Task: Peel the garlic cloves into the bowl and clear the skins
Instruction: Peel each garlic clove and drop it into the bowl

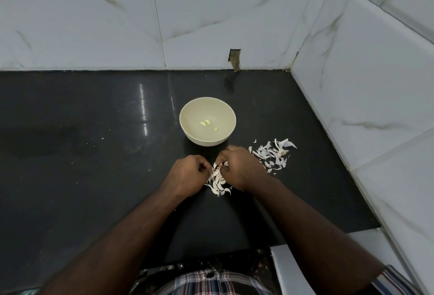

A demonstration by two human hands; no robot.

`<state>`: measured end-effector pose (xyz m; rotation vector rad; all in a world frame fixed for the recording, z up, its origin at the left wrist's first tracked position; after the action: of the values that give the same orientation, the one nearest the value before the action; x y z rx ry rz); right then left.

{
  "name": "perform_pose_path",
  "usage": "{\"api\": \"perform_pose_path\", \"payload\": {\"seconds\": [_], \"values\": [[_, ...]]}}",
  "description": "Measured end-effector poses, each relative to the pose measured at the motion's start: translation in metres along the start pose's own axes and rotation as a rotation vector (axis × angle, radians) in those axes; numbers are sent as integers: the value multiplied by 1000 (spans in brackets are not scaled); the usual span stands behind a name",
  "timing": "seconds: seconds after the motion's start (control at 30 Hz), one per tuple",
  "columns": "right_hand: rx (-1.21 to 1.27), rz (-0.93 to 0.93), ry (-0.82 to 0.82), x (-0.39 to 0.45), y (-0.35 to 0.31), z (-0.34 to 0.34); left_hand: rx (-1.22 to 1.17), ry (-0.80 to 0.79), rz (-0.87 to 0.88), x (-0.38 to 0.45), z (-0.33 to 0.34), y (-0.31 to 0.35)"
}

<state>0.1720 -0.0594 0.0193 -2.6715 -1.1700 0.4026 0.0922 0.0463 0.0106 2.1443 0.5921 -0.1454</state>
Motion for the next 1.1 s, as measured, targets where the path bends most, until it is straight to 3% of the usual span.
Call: {"api": "perform_pose_path", "payload": {"seconds": [0.27, 0.57, 0.8, 1.1], "values": [[-1, 86, -44, 4, 0, 4, 46, -7, 44, 2, 5, 8], [119, 93, 57, 0, 3, -8, -57, 50, 70, 3, 0, 5], [-26, 77, -49, 1, 2, 0, 21, 42, 87, 7, 9, 4], [-51, 55, -9, -3, -5, 0, 35, 72, 90, 5, 10, 4]]}}
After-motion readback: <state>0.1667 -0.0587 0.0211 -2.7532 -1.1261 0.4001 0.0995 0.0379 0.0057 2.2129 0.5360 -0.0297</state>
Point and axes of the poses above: each hand's wrist, its own x-axis towards the middle knuckle, its own z-axis out of the palm, y = z × x, the point moved 9 cm from there along x, towards the middle knuckle, and after that the axes turned 8 degrees about -x, right-handed, at the moved point
